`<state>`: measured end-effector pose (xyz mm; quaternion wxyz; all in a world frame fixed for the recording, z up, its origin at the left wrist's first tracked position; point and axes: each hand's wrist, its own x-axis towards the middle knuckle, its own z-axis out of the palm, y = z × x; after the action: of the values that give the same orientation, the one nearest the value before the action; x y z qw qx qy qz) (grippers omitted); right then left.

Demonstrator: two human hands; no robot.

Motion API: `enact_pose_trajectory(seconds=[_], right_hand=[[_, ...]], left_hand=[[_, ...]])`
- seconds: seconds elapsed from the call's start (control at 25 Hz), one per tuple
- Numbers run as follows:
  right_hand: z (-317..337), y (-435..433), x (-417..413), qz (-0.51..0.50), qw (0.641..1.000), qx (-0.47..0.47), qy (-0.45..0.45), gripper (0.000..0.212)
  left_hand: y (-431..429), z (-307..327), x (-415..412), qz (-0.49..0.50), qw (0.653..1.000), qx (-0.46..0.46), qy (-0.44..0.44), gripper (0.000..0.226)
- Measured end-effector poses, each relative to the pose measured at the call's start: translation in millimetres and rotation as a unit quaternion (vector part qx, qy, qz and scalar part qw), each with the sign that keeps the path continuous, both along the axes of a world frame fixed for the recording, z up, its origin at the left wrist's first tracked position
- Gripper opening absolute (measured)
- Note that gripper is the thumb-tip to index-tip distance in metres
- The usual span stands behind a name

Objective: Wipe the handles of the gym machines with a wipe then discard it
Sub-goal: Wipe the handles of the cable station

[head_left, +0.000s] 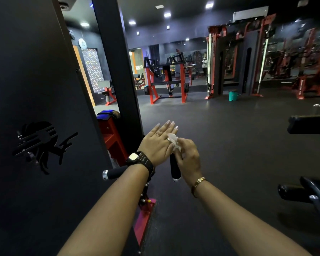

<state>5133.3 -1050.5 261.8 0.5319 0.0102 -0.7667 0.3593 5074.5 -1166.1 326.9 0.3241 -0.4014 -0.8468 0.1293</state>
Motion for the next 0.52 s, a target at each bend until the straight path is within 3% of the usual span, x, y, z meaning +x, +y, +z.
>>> enact_pose_trajectory(seconds=[0.24, 0.36, 0.44, 0.52], right_hand=[[-37.4, 1.2, 14.8, -0.017, 0.997, -0.003, -0.077, 0.020], [-16.7, -8.6, 3.9, -0.055, 0.998, 0.023, -0.027, 0.006], [-3.8, -13.1, -5.2, -0.075, 0.996, 0.043, 0.010, 0.014], [-15.1, -9.6, -5.3, -0.077, 0.993, 0.088, 0.015, 0.009]], left_hand=[[6.1, 17.5, -5.7, 0.025, 0.999, 0.014, 0.025, 0.056], [7.7, 16.6, -10.5, 0.004, 1.000, -0.010, -0.027, 0.055], [9.5, 13.2, -9.4, 0.010, 0.999, -0.002, -0.037, 0.055], [10.3, 11.0, -8.3, 0.017, 1.000, 0.005, -0.026, 0.055]])
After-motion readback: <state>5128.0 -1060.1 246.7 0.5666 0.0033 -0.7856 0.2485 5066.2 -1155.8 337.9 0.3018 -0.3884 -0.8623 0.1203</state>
